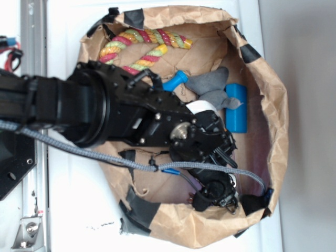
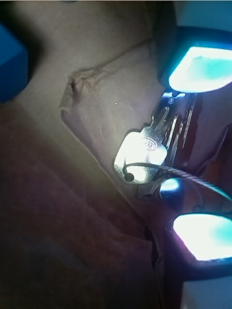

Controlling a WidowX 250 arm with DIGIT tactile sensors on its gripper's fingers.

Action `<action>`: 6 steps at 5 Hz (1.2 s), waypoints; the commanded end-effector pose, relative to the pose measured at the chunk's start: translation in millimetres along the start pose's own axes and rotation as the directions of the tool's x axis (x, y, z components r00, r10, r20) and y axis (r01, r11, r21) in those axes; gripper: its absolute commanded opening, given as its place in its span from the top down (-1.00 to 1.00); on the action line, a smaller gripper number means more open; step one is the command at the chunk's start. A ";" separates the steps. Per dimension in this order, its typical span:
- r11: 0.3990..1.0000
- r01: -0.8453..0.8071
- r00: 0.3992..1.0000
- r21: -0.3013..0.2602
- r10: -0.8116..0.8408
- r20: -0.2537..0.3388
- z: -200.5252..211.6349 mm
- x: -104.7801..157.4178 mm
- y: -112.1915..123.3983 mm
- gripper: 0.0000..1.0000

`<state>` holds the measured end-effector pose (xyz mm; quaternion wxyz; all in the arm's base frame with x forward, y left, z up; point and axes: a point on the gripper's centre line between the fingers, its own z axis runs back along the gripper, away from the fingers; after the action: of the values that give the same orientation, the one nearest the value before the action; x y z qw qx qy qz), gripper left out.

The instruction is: Grab the silver keys.

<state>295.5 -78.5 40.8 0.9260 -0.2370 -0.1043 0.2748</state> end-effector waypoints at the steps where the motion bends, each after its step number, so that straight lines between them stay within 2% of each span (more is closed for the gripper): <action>1: 1.000 0.025 1.000 -0.009 -0.025 -0.006 0.0 -14.9 3.1 1.00; 2: 0.999 0.031 1.000 -0.009 -0.031 0.007 4.9 -27.9 19.4 1.00; 3: 1.000 0.027 1.000 -0.012 -0.026 0.015 7.1 -27.4 21.7 1.00; 4: 0.999 0.030 0.999 -0.017 -0.029 0.028 7.0 -18.9 15.9 1.00; 6: 0.998 -0.013 0.998 -0.065 0.016 0.054 32.6 6.6 1.0 1.00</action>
<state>281.3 -66.4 50.4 0.9193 -0.2504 -0.0997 0.2867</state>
